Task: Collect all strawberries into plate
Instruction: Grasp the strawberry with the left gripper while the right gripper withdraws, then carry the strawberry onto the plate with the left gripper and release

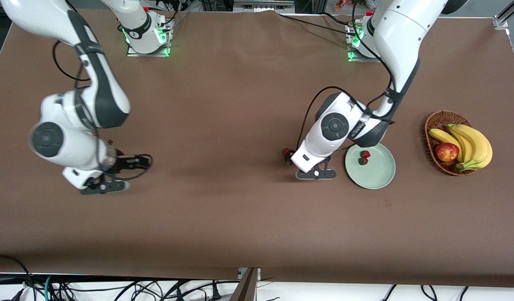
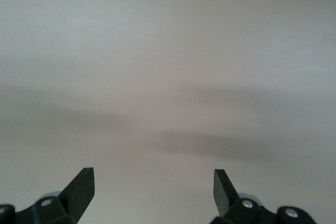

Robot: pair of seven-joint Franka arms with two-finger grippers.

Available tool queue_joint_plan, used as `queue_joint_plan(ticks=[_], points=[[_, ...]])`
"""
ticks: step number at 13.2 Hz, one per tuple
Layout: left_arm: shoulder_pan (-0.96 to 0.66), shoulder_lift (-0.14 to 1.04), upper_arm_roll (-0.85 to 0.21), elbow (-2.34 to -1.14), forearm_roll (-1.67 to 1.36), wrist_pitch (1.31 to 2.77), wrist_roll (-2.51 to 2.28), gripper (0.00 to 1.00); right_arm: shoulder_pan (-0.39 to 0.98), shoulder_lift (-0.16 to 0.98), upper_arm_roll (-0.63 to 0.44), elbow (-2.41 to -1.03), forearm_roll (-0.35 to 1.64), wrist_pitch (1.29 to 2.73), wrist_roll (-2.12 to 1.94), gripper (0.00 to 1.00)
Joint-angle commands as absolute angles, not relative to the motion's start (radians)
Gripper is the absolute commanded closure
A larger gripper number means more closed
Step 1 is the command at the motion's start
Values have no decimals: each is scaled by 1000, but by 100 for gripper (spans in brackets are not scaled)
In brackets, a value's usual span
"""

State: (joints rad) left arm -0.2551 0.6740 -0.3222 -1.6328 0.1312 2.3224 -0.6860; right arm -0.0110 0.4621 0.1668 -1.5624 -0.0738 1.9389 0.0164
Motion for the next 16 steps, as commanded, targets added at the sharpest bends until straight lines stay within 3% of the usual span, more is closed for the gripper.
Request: queue_joint_plan(ticks=[1, 6, 11, 16], points=[[-348, 709, -302, -1631, 124, 2388, -854, 0, -12, 323, 106, -1620, -81, 1847, -63, 0], [-393, 733, -259, -1628, 210, 2405, -922, 0, -14, 138, 26, -1618, -80, 1711, -60, 0], [-394, 742, -259, -1658, 284, 2372, -925, 1, -8, 63, 14, -1618, -80, 1603, -48, 0], [-407, 759, -259, -1660, 284, 2373, -923, 66, -24, -10, 12, -1606, -83, 1583, -60, 0]])
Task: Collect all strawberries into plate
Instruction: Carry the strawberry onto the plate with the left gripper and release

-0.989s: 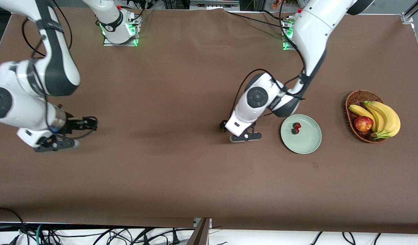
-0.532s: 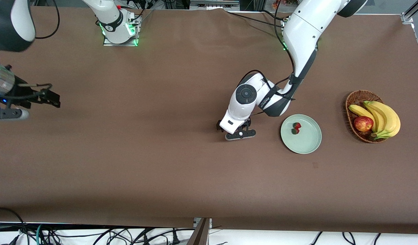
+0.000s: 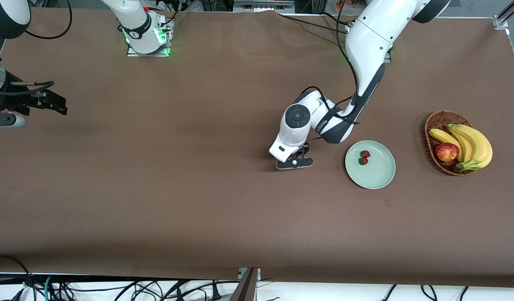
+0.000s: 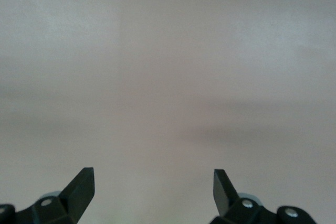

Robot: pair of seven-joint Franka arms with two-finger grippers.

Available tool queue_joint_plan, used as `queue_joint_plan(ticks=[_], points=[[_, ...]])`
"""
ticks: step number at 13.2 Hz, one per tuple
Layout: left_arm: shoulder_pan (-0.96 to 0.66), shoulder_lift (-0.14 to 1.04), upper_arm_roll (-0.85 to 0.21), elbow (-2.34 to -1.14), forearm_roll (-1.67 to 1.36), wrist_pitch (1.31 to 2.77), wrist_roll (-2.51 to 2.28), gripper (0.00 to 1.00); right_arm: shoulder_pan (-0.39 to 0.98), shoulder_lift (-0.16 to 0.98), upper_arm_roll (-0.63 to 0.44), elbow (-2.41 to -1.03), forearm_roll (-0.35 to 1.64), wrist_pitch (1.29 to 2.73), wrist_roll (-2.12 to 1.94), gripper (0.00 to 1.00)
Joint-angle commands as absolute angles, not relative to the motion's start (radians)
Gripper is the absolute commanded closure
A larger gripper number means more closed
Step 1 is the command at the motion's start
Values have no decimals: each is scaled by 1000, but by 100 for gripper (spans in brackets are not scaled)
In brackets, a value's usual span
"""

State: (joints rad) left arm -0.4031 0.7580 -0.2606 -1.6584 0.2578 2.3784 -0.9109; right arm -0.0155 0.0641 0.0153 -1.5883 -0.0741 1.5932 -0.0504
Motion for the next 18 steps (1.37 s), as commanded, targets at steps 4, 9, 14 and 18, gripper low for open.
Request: queue_joint_plan(ticks=[4, 9, 14, 18], points=[[-390, 744, -259, -1654, 284, 2362, -911, 84, -29, -17, -14, -1605, -66, 1542, -60, 0], [-272, 664, -270, -1594, 267, 2157, -671, 84, -29, -9, -14, -1606, -26, 1493, -54, 0], [-82, 630, -267, -1600, 275, 2031, -216, 83, -34, 14, -31, -1605, -26, 1486, -63, 0], [-25, 647, -265, -1603, 279, 2039, -103, 0, -29, 18, -31, -1597, -26, 1486, -63, 0]])
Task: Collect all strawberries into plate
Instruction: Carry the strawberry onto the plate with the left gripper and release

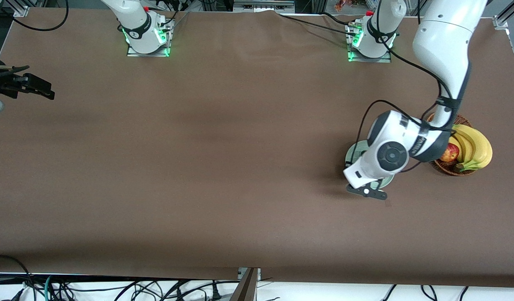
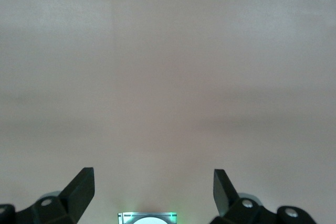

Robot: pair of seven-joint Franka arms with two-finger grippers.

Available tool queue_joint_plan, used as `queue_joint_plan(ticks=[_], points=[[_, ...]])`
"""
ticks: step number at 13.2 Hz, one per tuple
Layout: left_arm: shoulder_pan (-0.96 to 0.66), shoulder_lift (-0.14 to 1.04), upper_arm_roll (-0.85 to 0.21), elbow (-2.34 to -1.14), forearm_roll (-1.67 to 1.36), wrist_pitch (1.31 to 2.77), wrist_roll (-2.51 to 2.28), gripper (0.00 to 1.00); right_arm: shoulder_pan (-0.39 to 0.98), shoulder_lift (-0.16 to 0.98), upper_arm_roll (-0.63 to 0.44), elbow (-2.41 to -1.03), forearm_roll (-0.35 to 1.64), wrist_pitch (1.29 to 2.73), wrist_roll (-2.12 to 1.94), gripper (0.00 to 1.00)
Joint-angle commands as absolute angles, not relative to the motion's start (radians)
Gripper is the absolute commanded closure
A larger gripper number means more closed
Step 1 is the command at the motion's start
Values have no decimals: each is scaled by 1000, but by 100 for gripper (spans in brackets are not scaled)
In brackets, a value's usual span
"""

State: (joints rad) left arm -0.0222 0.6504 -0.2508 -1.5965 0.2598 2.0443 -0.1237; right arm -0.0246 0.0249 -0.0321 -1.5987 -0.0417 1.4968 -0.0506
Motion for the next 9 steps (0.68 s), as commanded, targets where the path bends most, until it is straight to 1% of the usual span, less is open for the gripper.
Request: queue_joint_plan(ticks=[1, 5, 7, 9], points=[[-20, 644, -267, -1603, 279, 2037, -101, 0, -28, 20, -29, -1594, -25, 1488, -61, 0], [-21, 612, -270, -1591, 267, 2028, -100, 0, -28, 41, -25, -1569, -25, 1486, -63, 0], [-21, 551, -275, -1589, 264, 2017, -103, 0, -29, 41, -25, -1568, -26, 1488, -63, 0], [-23, 473, -276, -1583, 241, 1964, -107, 0, -31, 41, -26, -1568, -26, 1488, -63, 0]])
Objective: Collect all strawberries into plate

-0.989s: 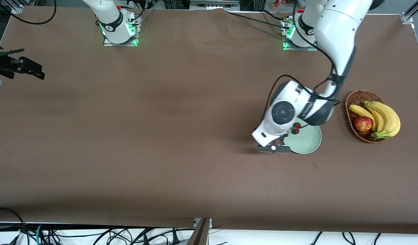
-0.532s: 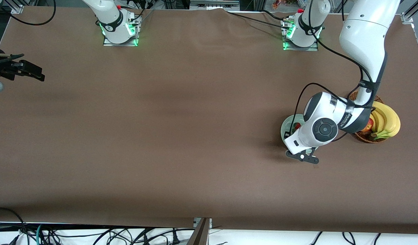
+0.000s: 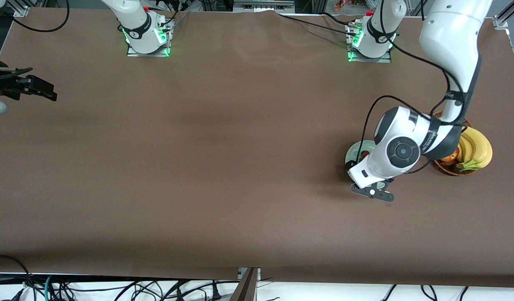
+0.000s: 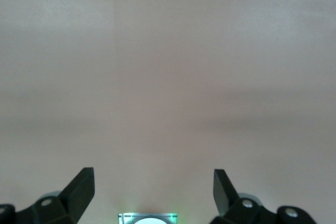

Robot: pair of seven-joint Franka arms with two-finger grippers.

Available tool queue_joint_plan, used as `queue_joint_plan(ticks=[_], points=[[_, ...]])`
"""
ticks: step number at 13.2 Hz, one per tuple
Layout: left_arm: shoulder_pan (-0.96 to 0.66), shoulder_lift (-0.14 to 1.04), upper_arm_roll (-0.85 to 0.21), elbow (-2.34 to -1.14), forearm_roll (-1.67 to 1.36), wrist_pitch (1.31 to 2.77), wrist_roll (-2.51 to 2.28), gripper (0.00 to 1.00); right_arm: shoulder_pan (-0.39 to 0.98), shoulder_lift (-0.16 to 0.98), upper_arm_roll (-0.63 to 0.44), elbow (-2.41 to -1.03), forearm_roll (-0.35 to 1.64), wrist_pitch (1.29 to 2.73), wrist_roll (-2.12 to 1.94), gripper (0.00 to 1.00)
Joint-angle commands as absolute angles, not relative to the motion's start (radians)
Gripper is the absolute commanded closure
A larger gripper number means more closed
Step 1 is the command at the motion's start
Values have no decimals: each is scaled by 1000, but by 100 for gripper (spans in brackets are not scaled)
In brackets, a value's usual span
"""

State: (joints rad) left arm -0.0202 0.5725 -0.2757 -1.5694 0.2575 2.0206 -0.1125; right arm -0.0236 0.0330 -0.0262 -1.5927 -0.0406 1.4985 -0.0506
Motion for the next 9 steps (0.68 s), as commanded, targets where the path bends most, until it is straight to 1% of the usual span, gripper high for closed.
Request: queue_joint_plan(ticks=[1, 4, 5, 7, 8, 9], points=[[-25, 436, -276, -1577, 224, 1942, -107, 0, -31, 41, -26, -1568, -26, 1488, -63, 0], [-28, 283, -278, -1572, 165, 1769, -107, 0, -28, 43, -25, -1568, -26, 1488, -61, 0], [-22, 240, -276, -1548, 113, 1714, -109, 0, -28, 43, -25, -1568, -28, 1488, -63, 0], [-20, 227, -258, -1479, 84, 1579, -100, 0, -29, 43, -25, -1568, -28, 1488, -63, 0], [-32, 207, -229, -1473, 90, 1539, -100, 0, -29, 43, -25, -1568, -29, 1488, -64, 0], [-37, 196, -154, -1470, 75, 1540, -92, 0, -29, 43, -26, -1568, -29, 1488, -63, 0]])
